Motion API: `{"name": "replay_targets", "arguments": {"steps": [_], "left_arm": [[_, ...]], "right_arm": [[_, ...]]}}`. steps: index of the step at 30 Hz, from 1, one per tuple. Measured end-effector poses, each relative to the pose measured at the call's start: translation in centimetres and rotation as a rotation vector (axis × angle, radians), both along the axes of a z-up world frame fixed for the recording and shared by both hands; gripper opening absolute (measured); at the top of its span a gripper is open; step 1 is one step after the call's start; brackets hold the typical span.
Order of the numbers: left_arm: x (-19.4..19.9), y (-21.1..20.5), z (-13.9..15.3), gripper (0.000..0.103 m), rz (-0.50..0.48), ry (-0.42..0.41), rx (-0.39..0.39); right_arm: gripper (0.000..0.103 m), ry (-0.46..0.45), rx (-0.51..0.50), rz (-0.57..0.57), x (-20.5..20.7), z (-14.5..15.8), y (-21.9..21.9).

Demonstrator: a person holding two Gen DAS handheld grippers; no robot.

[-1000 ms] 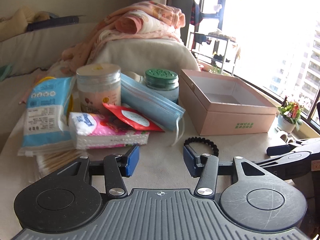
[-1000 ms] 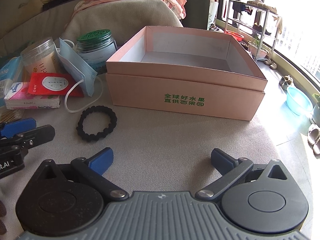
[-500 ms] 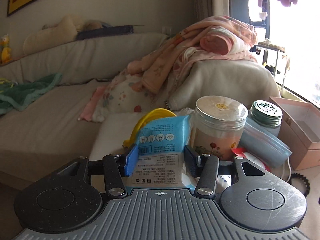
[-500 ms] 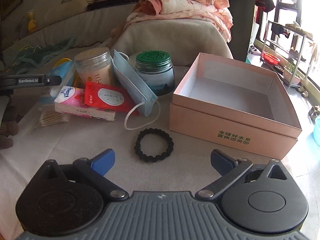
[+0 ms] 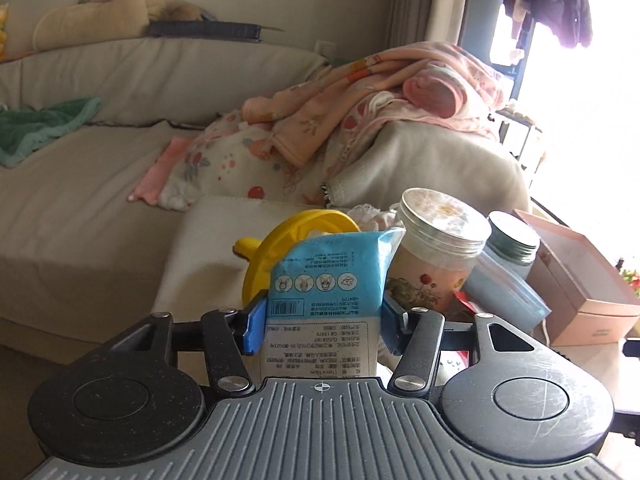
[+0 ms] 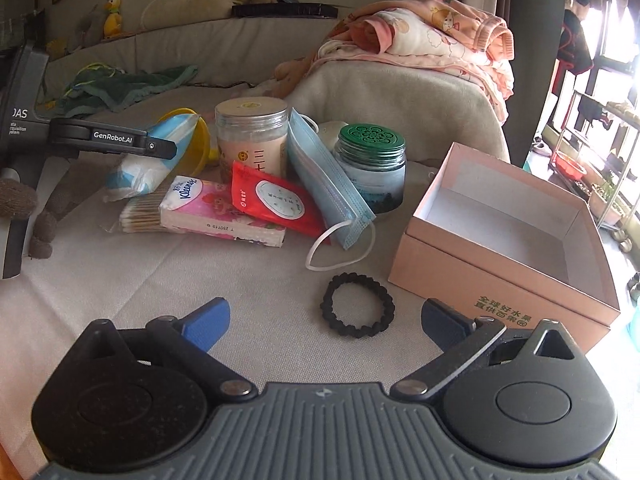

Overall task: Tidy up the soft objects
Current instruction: 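Grasp the blue wet-wipes pack with the left tool, then grasp the yellow toy with the right tool while the left tool lifts the wipes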

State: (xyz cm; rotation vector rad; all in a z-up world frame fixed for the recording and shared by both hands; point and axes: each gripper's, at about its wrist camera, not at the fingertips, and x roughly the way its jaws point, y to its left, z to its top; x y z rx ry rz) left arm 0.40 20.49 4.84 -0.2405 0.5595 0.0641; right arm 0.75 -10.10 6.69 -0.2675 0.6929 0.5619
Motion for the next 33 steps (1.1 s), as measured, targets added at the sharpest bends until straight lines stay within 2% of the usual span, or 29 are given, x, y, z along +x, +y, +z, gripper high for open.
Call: {"name": "replay_targets", "arguments": {"steps": [4,7,9,11,13,15,16,18,20,25,27,28,29,31,33], "left_arm": [[-2.5,1.6,0.9,0.058,0.020,-0.035,-0.083],[-4.3,2.4,1.5,0.058,0.032,-0.068,-0.098],[-5.1,3.3,1.6,0.058,0.044,-0.075,-0.106],[-5.6,4.4,1.4,0.058,0.061,-0.075,-0.128],[-5.9,5.5,1.1,0.058,0.082,-0.076,-0.155],[-6.1,6.9,0.8,0.058,0.106,-0.079,-0.182],[-6.3,7.8,0.6,0.058,0.118,-0.083,-0.204],[-6.4,8.9,0.3,0.058,0.126,-0.086,-0.233],[-6.2,9.9,0.1,0.058,0.130,-0.092,-0.249],[-5.5,11.6,-0.7,0.058,0.151,-0.081,-0.264],[-5.1,12.3,-1.1,0.058,0.167,-0.067,-0.273],[-5.0,12.5,-1.2,0.058,0.174,-0.063,-0.280],[-4.9,12.8,-1.2,0.058,0.180,-0.059,-0.288],[-4.8,12.9,-1.0,0.058,0.189,-0.057,-0.290],[-4.4,12.8,-0.2,0.058,0.191,-0.063,-0.277]], "right_arm": [[0.102,-0.058,0.003,0.041,0.0,2.2,1.8],[0.102,-0.131,0.021,0.110,0.1,5.2,4.2],[0.102,-0.161,0.050,0.199,0.7,7.6,6.6],[0.102,-0.148,0.059,0.305,1.9,9.4,9.5],[0.102,-0.144,0.008,0.372,3.4,10.8,13.8],[0.099,-0.149,-0.072,0.398,4.9,10.9,18.1],[0.093,-0.140,-0.105,0.415,5.7,10.7,19.9],[0.087,-0.085,-0.174,0.445,7.3,9.8,23.6],[0.081,-0.023,-0.231,0.438,9.2,8.4,26.3],[0.078,0.108,-0.351,0.408,12.5,4.9,30.2],[0.053,0.135,-0.383,0.418,12.7,3.7,30.8],[0.035,0.149,-0.397,0.421,12.7,3.2,31.0],[0.030,0.164,-0.404,0.421,12.7,2.8,31.0],[0.028,0.175,-0.388,0.413,12.6,2.7,30.6],[0.027,0.156,-0.339,0.407,12.5,4.1,29.8]]}}
